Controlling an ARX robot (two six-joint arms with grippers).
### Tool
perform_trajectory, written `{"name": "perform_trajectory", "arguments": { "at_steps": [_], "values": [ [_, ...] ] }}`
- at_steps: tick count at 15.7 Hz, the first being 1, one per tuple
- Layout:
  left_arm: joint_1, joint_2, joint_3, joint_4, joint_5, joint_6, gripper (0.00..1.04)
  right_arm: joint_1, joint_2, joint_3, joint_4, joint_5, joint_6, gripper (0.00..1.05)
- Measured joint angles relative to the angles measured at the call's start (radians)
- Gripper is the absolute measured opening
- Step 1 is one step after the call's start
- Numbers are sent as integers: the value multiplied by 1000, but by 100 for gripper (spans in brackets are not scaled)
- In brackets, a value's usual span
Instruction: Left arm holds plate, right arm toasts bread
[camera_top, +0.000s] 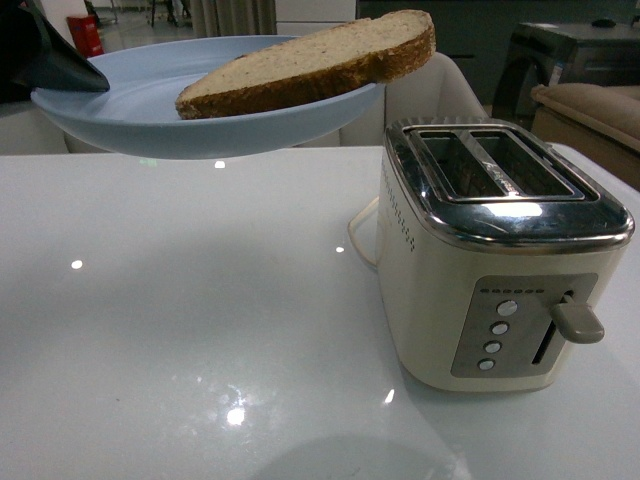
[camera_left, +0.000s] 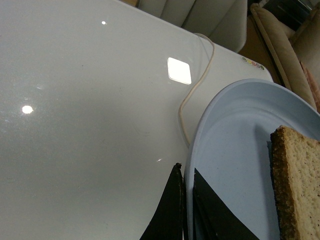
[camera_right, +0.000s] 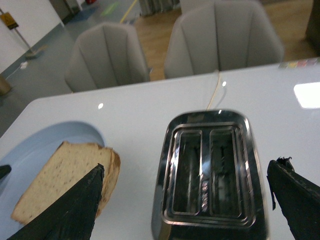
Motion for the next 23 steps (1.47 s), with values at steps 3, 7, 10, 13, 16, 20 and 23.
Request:
{"name": "perform_trajectory", "arguments": {
  "at_steps": [3, 7, 10, 13, 16, 20, 23],
  "values": [
    [0, 0, 0, 0, 0, 0, 3, 9, 133, 22, -61, -145, 242, 98],
    [0, 0, 0, 0, 0, 0, 3, 60, 215, 74, -61, -261, 454, 98],
    [0, 0, 0, 0, 0, 0, 3, 86, 283, 93, -53, -286, 562, 98],
    [0, 0, 0, 0, 0, 0, 3, 108, 315, 105, -48, -284, 596, 96],
    [0, 0, 0, 0, 0, 0, 3, 124, 316, 115, -46, -277, 597, 61],
    [0, 0, 0, 0, 0, 0, 3, 124, 316, 115, -41, -258, 594, 8],
    [0, 0, 0, 0, 0, 0, 3, 119, 315, 115, -47, -247, 593, 2]
  ]
}}
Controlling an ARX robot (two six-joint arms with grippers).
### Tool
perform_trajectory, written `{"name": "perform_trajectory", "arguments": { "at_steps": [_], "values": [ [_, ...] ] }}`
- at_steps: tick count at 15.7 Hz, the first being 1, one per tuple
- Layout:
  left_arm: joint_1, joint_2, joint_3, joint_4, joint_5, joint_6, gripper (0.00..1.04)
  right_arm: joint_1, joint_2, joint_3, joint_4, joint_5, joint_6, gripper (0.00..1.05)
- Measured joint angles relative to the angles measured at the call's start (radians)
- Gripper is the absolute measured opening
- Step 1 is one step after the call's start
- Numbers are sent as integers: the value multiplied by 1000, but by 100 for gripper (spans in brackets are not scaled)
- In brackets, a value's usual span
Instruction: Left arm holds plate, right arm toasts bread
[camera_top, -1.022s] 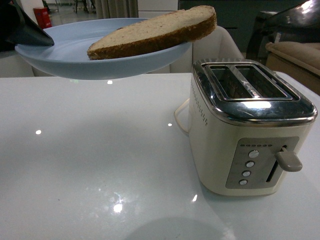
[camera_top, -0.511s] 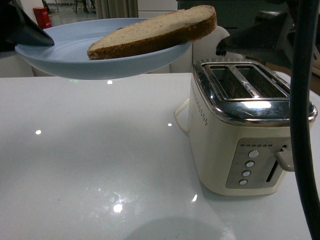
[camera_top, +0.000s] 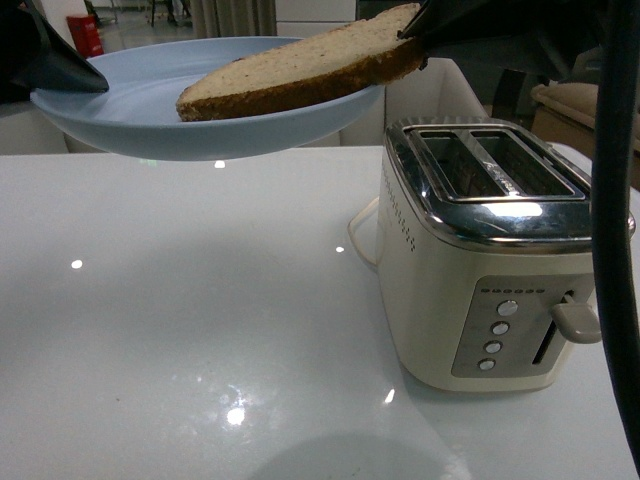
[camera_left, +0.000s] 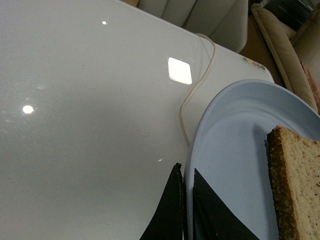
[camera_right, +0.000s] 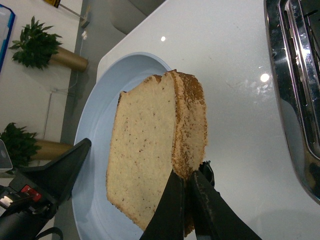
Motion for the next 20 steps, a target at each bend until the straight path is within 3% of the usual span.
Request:
{"name": "perform_trajectory", "arguments": {
  "at_steps": [4, 6, 7, 8, 20],
  "values": [
    [0, 0, 0, 0, 0, 0, 3, -31, -46, 0, 6, 71, -62, 2],
    [0, 0, 0, 0, 1, 0, 3, -61, -83, 0, -15, 196, -163, 2],
    [0, 0, 0, 0, 1, -1, 3, -117, -160, 0, 33, 353, -324, 2],
    [0, 0, 0, 1, 1, -1, 3, -148, -205, -21, 61, 407, -470, 2],
    [0, 0, 0, 0, 1, -1, 3, -98, -127, -93, 100, 416, -557, 2]
  ]
}}
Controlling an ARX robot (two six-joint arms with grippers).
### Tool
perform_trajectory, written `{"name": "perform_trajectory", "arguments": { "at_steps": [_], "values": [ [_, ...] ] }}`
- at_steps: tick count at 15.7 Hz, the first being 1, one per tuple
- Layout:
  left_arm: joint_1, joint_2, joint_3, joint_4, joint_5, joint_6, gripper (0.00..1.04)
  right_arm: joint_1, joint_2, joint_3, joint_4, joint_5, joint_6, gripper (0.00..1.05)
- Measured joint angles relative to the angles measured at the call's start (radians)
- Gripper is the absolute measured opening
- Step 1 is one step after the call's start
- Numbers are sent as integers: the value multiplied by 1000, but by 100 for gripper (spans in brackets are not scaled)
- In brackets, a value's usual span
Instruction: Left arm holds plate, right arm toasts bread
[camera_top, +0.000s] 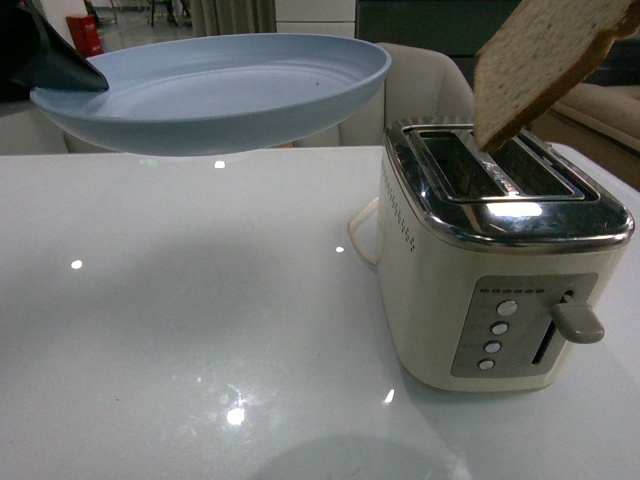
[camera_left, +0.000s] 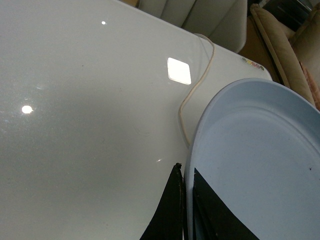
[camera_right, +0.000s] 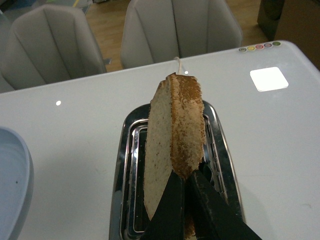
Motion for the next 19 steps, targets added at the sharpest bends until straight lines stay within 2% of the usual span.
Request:
{"name": "perform_trajectory", "arguments": {
  "at_steps": [10, 19],
  "values": [
    [0, 0, 0, 0, 0, 0, 3, 25, 60, -35, 21, -30, -21, 2],
    [0, 0, 0, 0, 0, 0, 3, 25, 167, 64, -123, -69, 1, 2]
  ]
}}
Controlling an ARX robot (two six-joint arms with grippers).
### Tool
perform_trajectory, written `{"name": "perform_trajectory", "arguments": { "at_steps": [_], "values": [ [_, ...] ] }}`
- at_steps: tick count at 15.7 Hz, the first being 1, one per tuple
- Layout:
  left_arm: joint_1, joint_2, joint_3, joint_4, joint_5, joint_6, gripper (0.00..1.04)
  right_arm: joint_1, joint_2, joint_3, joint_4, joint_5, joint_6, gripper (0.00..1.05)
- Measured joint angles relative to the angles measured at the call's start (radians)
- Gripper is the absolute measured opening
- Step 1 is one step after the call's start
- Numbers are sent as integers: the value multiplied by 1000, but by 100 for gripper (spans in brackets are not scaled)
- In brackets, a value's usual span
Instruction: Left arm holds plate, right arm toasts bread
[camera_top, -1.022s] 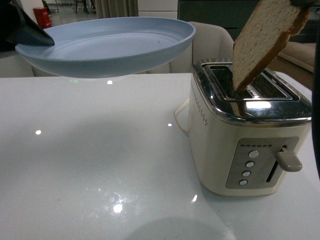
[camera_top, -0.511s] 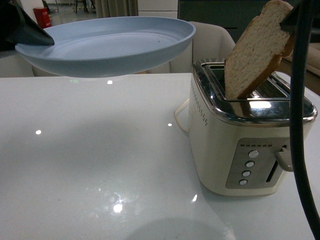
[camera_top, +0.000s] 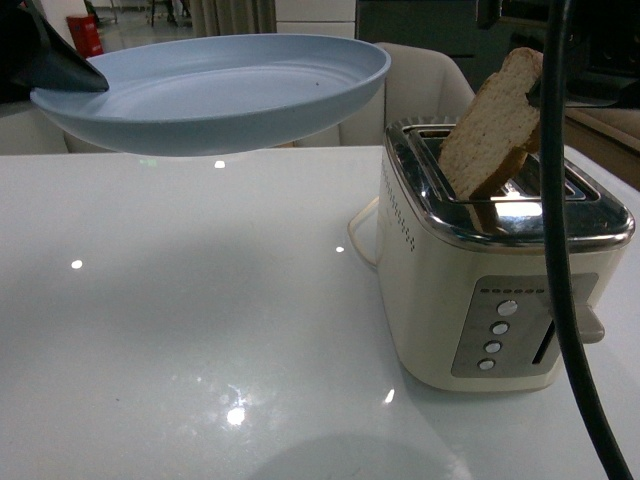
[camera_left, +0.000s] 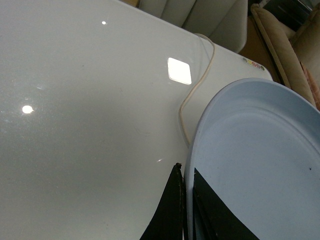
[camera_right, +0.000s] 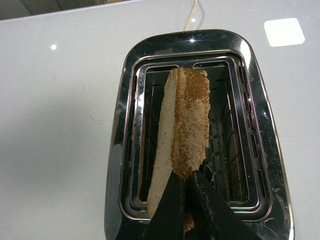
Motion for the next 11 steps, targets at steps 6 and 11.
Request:
{"name": "perform_trajectory", "arguments": {
  "at_steps": [6, 11],
  "values": [
    [0, 0, 0, 0, 0, 0, 3, -16, 58, 63, -65, -41, 11, 2],
    [0, 0, 0, 0, 0, 0, 3, -28, 58, 63, -71, -53, 34, 15]
  ]
}}
